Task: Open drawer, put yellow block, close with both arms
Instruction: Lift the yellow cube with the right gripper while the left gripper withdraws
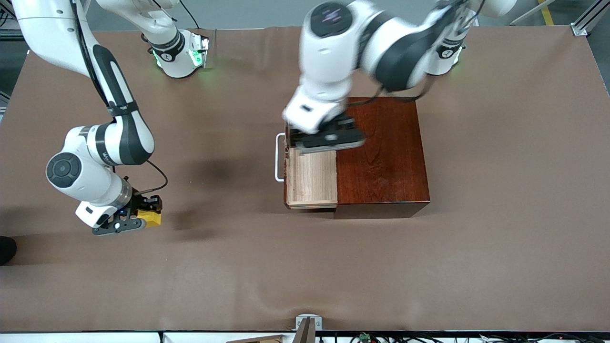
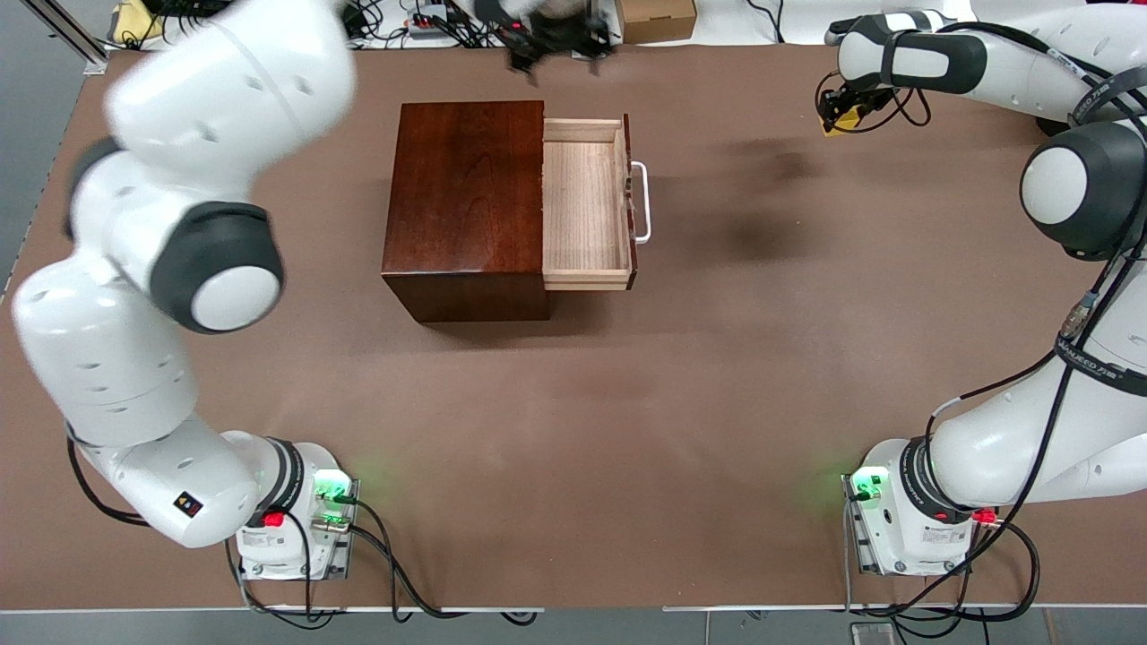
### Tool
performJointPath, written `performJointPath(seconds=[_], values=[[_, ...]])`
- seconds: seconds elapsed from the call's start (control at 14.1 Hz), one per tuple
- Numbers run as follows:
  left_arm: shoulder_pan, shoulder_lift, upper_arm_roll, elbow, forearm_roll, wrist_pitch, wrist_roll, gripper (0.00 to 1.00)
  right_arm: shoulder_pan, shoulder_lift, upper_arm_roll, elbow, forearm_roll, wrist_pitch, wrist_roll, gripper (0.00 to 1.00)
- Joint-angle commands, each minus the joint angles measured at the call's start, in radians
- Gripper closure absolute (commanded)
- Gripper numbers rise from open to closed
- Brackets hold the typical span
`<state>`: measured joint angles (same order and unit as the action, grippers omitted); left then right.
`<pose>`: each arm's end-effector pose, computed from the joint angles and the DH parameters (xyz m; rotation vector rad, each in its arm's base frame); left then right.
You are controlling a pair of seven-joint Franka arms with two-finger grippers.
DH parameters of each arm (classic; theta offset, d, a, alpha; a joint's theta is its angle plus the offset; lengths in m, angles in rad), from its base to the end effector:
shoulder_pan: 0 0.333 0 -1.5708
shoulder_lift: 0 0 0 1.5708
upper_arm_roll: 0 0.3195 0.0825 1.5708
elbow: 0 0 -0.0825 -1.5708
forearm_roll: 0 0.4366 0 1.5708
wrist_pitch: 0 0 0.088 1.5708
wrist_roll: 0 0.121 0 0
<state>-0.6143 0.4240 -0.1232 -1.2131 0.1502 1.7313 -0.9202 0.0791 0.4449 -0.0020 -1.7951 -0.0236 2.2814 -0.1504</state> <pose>0.5750 -0.4764 0.5337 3.1174 0.2800 0.2171 0.6965 0.0531 0.2625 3.0974 0.3778 0.0635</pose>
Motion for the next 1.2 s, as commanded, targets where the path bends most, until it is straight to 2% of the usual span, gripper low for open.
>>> performJointPath(seconds=[0.0,0.14,0.28,0.42,0.71,0.85,1.13], values=[[0.111,-0.108,-0.012,-0.065,-0.036,-0.128,0.145,0.0,0.005,-0.034,0.0,-0.001,-0.01,-0.017,-0.096,1.0],[0.216,-0.163,-0.012,-0.086,-0.095,-0.189,0.24,0.0,0.014,-0.043,0.016,0.002,-0.01,-0.017,-0.145,1.0],[0.304,-0.232,-0.012,-0.146,-0.103,-0.203,0.404,0.0,0.017,-0.055,0.043,0.003,-0.01,-0.019,-0.161,1.0],[0.37,-0.284,-0.012,-0.204,-0.103,-0.205,0.474,0.0,0.017,-0.06,0.074,0.016,-0.01,-0.031,-0.187,1.0],[0.491,-0.382,-0.01,-0.336,-0.103,-0.196,0.584,0.0,0.04,-0.057,0.077,0.091,-0.004,-0.097,-0.323,1.0],[0.539,-0.409,-0.006,-0.378,-0.104,-0.167,0.68,0.0,0.06,-0.051,0.077,0.155,-0.002,-0.146,-0.388,1.0],[0.593,-0.41,0.017,-0.388,-0.125,-0.119,0.812,0.0,0.105,-0.045,0.077,0.236,-0.001,-0.186,-0.511,1.0]])
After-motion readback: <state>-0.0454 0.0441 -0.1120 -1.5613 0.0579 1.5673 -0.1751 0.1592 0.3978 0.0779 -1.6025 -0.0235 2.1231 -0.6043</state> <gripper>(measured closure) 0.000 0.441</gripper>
